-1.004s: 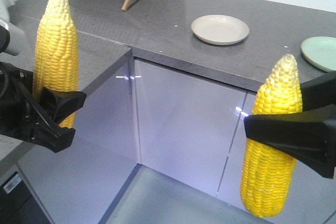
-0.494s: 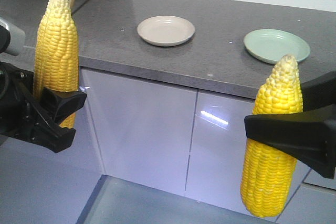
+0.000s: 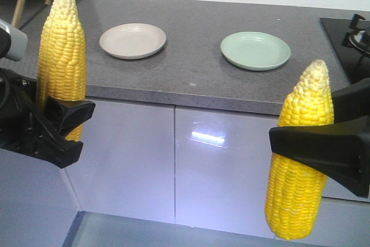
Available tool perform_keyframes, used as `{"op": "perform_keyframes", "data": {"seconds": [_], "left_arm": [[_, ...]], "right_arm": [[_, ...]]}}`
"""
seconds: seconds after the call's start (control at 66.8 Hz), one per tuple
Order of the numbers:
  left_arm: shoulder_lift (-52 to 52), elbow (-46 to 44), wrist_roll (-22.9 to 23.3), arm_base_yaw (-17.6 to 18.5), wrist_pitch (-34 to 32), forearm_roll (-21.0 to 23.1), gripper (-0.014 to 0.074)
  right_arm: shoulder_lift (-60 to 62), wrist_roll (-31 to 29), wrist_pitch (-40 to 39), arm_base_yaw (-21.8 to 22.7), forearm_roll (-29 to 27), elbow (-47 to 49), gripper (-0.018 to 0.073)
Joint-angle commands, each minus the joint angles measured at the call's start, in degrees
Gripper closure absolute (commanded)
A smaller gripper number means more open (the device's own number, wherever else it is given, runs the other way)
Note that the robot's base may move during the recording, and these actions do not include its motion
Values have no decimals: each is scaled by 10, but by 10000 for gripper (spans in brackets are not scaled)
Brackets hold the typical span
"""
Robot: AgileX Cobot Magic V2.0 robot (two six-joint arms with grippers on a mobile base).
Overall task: Distribute corn equally
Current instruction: 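Drive the base toward the counter with the two empty plates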
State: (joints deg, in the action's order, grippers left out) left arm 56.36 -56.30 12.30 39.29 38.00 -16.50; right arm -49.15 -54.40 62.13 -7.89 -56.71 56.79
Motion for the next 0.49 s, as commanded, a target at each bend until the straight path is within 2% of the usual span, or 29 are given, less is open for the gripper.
{"op": "perform_keyframes", "data": {"seconds": [0.0,0.479], "left_arm": [[-8,-15,0,2,-39,-6,339],[-8,-15,0,2,-38,-6,339]], "right_arm": [[4,-7,-18,1,-33,13,397],[4,-6,-18,1,-33,13,397]]}}
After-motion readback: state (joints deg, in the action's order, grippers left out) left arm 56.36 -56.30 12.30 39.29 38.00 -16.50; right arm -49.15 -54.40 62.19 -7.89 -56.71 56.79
